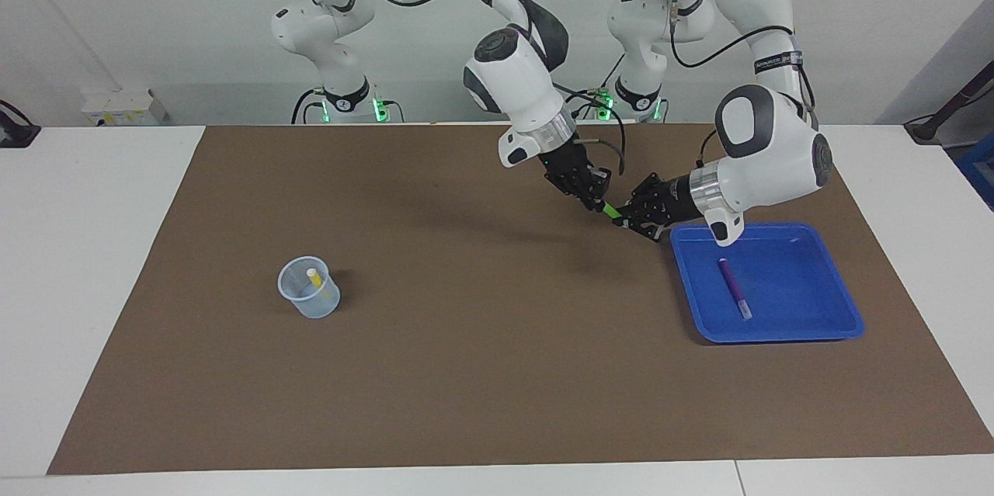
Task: Transfer and insert pens with both arms
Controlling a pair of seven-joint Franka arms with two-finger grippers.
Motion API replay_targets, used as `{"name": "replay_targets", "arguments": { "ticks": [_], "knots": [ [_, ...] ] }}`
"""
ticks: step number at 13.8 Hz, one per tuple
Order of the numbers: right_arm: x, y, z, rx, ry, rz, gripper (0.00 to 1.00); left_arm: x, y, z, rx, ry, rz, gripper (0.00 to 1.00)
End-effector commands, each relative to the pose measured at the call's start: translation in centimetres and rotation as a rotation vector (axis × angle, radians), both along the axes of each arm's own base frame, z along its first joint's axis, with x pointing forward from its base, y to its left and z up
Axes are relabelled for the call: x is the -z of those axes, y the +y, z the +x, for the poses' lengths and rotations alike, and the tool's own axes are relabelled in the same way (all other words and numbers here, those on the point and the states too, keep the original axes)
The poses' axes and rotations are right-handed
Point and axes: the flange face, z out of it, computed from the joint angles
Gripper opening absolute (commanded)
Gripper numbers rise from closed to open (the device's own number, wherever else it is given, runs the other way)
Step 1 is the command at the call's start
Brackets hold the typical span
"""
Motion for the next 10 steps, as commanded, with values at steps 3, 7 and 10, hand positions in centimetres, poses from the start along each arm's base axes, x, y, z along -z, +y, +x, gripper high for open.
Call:
{"name": "replay_targets", "arguments": {
  "ticks": [3, 7, 10],
  "knots": [
    [-0.5, 0.3, 0.0, -0.007, 0.0, 0.021, 0.0, -0.1, -0.6, -0.5, -0.005, 0.004, 0.0, 0.06],
    [-0.4, 0.3, 0.0, -0.01, 0.0, 0.019, 0.0, 0.4, 0.2, -0.8, 0.05, -0.015, 0.041, 0.99],
    [-0.4, 0.2, 0.0, -0.02, -0.006, 0.016, 0.0, 1.0, 0.8, -1.6, 0.128, -0.058, 0.025, 0.99]
  ]
}}
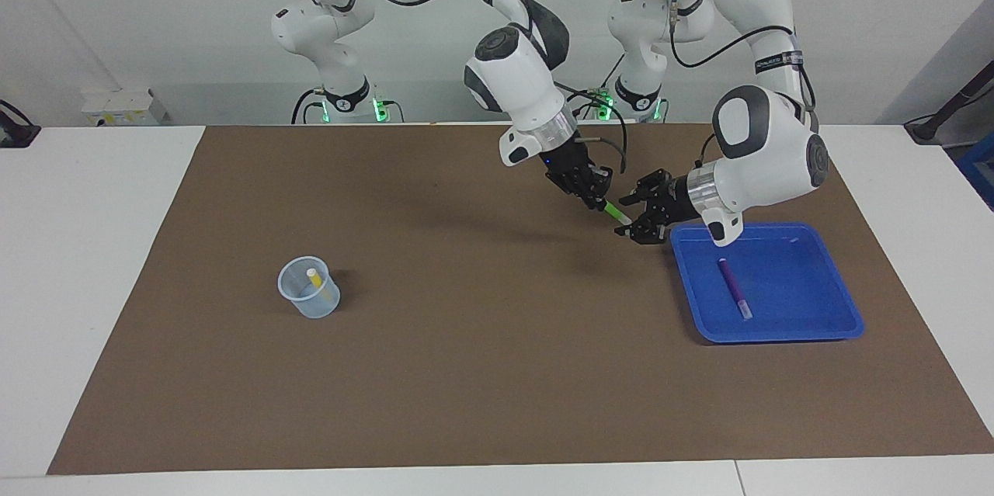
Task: Transfer and insert pens with both arms
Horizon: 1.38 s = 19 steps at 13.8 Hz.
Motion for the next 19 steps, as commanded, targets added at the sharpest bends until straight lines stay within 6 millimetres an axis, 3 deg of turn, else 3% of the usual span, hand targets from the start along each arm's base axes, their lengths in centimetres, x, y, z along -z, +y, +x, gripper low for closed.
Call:
{"name": "replay_targets", "arguments": {
  "ticks": [1, 6, 9, 13, 16, 19],
  "knots": [
    [-0.2, 0.0, 0.1, -0.033, -0.006, 0.005, 0.0, 0.9, 1.4, -1.7, 0.1, -0.064, -0.018, 0.99],
    [0.2, -0.6, 0.2, -0.148, -0.029, -0.058, 0.0, 4.9, 6.9, -4.0, 0.293, -0.297, -0.024, 0.99],
    [-0.1, -1.4, 1.0, -0.199, -0.083, -0.092, 0.0, 6.2, 7.5, -5.3, 0.417, -0.395, -0.04, 0.99],
    [-0.6, -4.1, 3.2, -0.26, -0.176, -0.174, 0.0, 6.3, 8.0, -5.0, 0.513, -0.431, -0.018, 0.98],
    [-1.5, -6.7, 5.0, -0.268, -0.214, -0.189, 0.0, 5.0, 9.5, -2.6, 0.896, -0.53, 0.105, 0.97],
    [-2.4, -8.9, 6.3, -0.247, -0.234, -0.21, 0.0, 2.1, 10.1, 0.9, 1.005, -0.55, 0.193, 0.97]
  ]
}}
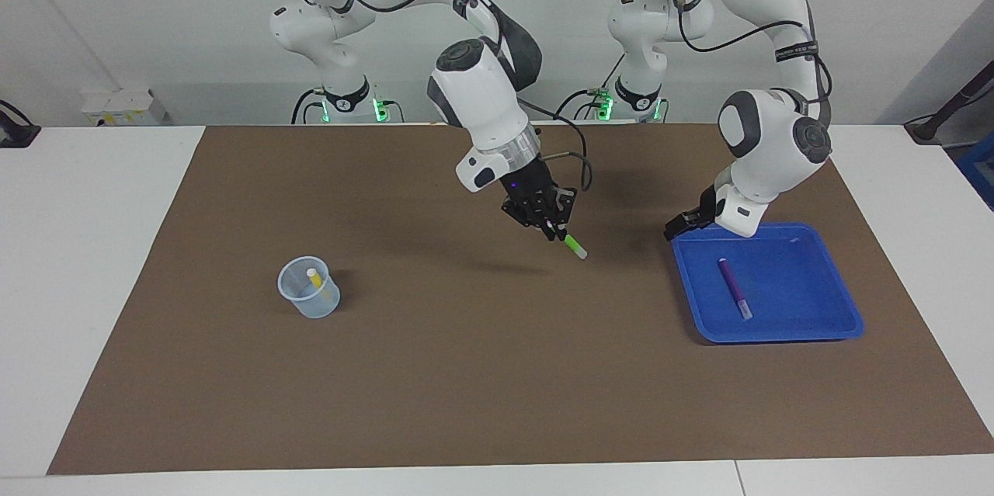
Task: Transfer and insert pens with both arms
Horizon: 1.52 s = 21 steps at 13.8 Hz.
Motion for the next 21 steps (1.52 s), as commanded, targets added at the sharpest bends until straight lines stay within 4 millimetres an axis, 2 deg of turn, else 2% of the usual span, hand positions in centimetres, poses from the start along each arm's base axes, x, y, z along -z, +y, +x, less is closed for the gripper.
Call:
{"name": "replay_targets", "arguments": {
  "ticks": [1, 3, 4, 6, 7, 9, 10, 11, 13, 15, 16, 18, 19, 21],
  "knots": [
    [-1.4, -2.3, 0.7, -0.014, -0.014, -0.063, 0.0, -2.5, 1.3, 3.9, 0.054, -0.043, 0.046, 0.97],
    [-2.3, -4.3, 1.1, -0.041, -0.019, -0.133, 0.0, -2.8, 2.2, 5.1, 0.083, -0.077, 0.078, 0.95],
    [-2.6, -5.6, 1.3, -0.061, -0.01, -0.161, 0.0, -2.1, 3.8, 6.0, 0.101, -0.11, 0.094, 0.95],
    [-3.8, -8.0, 1.3, -0.109, 0.016, -0.212, 0.0, 0.6, 8.3, 8.1, 0.135, -0.148, 0.099, 0.94],
    [-4.3, -9.6, 1.5, -0.123, 0.024, -0.242, 0.0, 0.7, 9.4, 9.5, 0.14, -0.153, 0.099, 0.94],
    [-5.5, -13.4, 2.2, -0.124, 0.044, -0.277, 0.0, -1.1, 9.2, 11.0, 0.142, -0.152, 0.096, 0.91],
    [-5.9, -15.4, 2.5, -0.157, 0.053, -0.3, 0.0, -1.3, 8.9, 11.2, 0.142, -0.163, 0.093, 0.89],
    [-6.3, -17.3, 2.6, -0.199, 0.054, -0.332, 0.0, -0.5, 8.5, 11.1, 0.145, -0.157, 0.087, 0.85],
    [-6.9, -21.3, 3.1, -0.265, 0.051, -0.413, 0.0, 0.9, 7.9, 11.0, 0.151, -0.175, 0.089, 0.83],
    [-7.0, -25.8, 3.6, -0.315, 0.055, -0.457, 0.0, 1.9, 8.2, 11.0, 0.147, -0.208, 0.097, 0.84],
    [-6.8, -28.0, 4.0, -0.352, 0.048, -0.471, 0.0, 3.1, 8.2, 10.4, 0.149, -0.189, 0.094, 0.83],
    [-6.6, -32.8, 4.8, -0.403, 0.032, -0.498, 0.0, 3.7, 8.2, 10.0, 0.151, -0.184, 0.094, 0.79],
    [-6.5, -34.2, 4.9, -0.433, 0.018, -0.509, 0.0, 4.2, 8.1, 9.6, 0.151, -0.179, 0.093, 0.71],
    [-6.3, -35.9, 5.3, -0.473, -0.018, -0.536, 0.0, 5.7, 8.4, 8.5, 0.145, -0.186, 0.096, 0.69]
  ]
}}
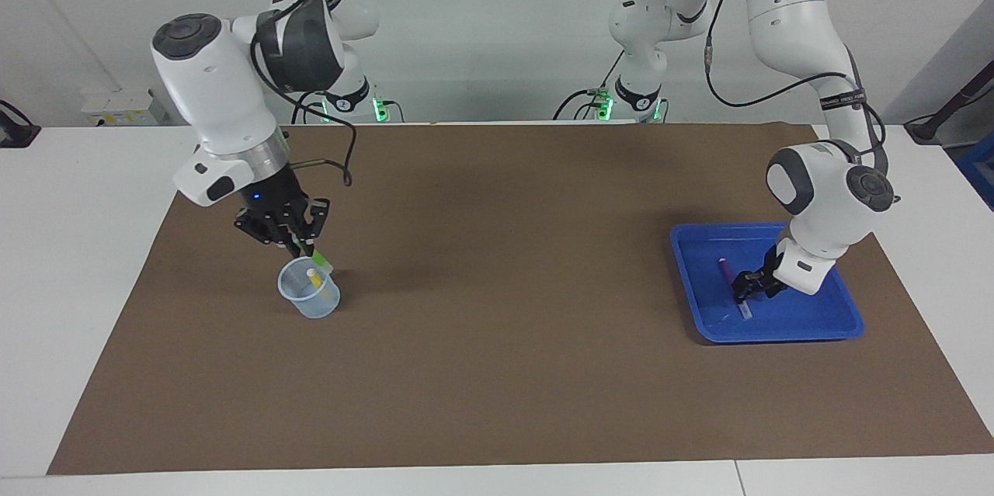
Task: Transfer and insert pens with both arms
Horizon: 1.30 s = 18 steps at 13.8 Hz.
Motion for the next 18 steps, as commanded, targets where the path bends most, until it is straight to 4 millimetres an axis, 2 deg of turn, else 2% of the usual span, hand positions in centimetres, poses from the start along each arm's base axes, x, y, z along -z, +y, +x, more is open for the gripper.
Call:
{"name": "replay_targets", "arguments": {
  "ticks": [1, 5, 6, 7, 8, 10, 13, 18],
  "knots": [
    [0.2, -0.9, -0.2, -0.085, -0.036, -0.055, 0.0, 0.8, 0.4, -1.2, 0.003, -0.024, 0.013, 0.69],
    [0.7, -1.6, -0.3, -0.118, -0.038, -0.104, 0.0, 1.1, -0.2, -1.7, 0.01, 0.011, 0.007, 0.68],
    [1.1, -1.6, -0.4, -0.119, -0.039, -0.103, 0.0, 1.0, -0.3, -1.6, 0.011, 0.013, 0.007, 0.46],
    [1.5, -1.7, -0.5, -0.118, -0.044, -0.103, 0.0, 0.9, -0.3, -1.6, 0.009, 0.026, 0.003, 0.11],
    [2.1, -2.1, -0.8, -0.111, -0.04, -0.103, 0.0, 0.8, -0.4, -1.7, 0.009, 0.041, -0.001, 0.0],
    [3.5, -3.4, -1.5, -0.094, -0.038, -0.104, 0.0, 0.7, -0.3, -1.6, 0.003, 0.04, -0.001, 0.0],
    [4.4, -3.7, -2.3, -0.076, -0.036, -0.101, 0.0, 0.8, -0.4, -1.8, -0.018, 0.061, -0.029, 0.0],
    [4.7, -3.3, -3.1, -0.079, -0.015, -0.098, 0.0, -3.9, -1.3, -0.7, -0.036, 0.201, -0.131, 0.0]
  ]
}}
